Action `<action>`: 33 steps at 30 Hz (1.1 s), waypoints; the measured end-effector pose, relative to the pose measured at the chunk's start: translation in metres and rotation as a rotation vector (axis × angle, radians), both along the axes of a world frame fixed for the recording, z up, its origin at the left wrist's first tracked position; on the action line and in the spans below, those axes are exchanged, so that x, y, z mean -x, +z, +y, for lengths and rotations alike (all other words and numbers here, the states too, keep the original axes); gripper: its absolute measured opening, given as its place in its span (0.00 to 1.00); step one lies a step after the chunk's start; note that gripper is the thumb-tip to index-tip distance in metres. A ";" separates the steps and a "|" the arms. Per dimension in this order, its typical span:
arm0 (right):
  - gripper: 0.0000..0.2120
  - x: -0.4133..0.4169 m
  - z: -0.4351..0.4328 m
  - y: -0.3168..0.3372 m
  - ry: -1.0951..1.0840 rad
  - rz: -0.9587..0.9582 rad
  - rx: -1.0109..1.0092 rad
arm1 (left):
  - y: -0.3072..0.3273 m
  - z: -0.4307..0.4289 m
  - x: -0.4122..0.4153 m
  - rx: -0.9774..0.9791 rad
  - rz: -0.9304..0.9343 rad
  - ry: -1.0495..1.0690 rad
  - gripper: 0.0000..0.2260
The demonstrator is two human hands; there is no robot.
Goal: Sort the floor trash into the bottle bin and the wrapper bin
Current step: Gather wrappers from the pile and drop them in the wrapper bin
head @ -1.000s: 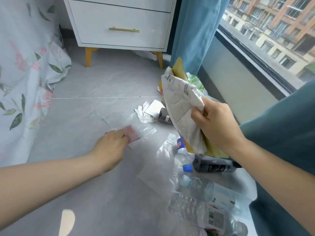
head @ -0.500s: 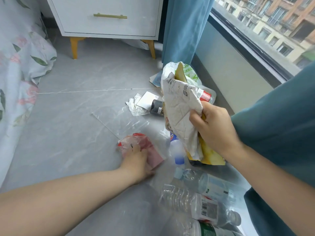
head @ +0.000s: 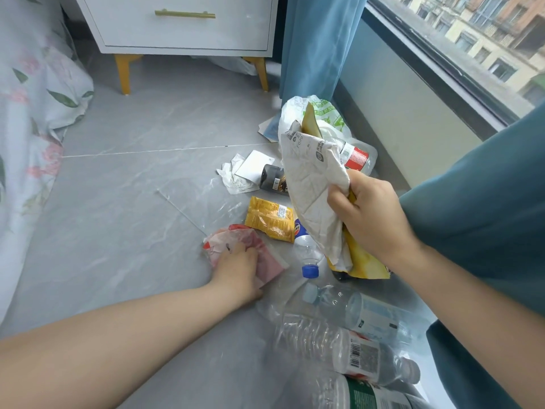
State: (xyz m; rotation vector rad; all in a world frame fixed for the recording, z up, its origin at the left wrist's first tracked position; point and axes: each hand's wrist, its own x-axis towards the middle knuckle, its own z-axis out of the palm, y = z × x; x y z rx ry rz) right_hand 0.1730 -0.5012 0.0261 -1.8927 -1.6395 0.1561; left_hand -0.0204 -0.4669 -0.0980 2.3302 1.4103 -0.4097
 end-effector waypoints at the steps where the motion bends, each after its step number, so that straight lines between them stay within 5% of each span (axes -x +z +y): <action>1: 0.15 0.001 0.000 0.000 0.003 -0.002 0.000 | 0.000 0.002 0.001 -0.001 -0.002 -0.008 0.24; 8: 0.15 0.001 -0.002 0.001 0.012 -0.007 -0.005 | 0.001 0.032 0.028 0.075 -0.021 -0.088 0.02; 14: 0.15 0.003 0.001 0.004 0.016 -0.002 0.007 | 0.041 0.067 0.062 0.254 -0.260 0.060 0.05; 17: 0.15 0.006 0.003 0.004 0.026 -0.045 0.030 | 0.062 0.086 0.075 0.235 -0.378 0.160 0.14; 24: 0.17 0.015 0.010 0.008 0.073 -0.207 0.130 | 0.086 0.110 0.088 0.255 -0.643 0.417 0.02; 29: 0.18 0.016 0.015 0.005 0.082 -0.228 0.209 | 0.094 0.113 0.081 0.771 -0.686 0.577 0.10; 33: 0.19 0.015 0.013 0.001 0.047 -0.170 0.171 | 0.072 0.119 0.079 0.510 -0.593 0.606 0.06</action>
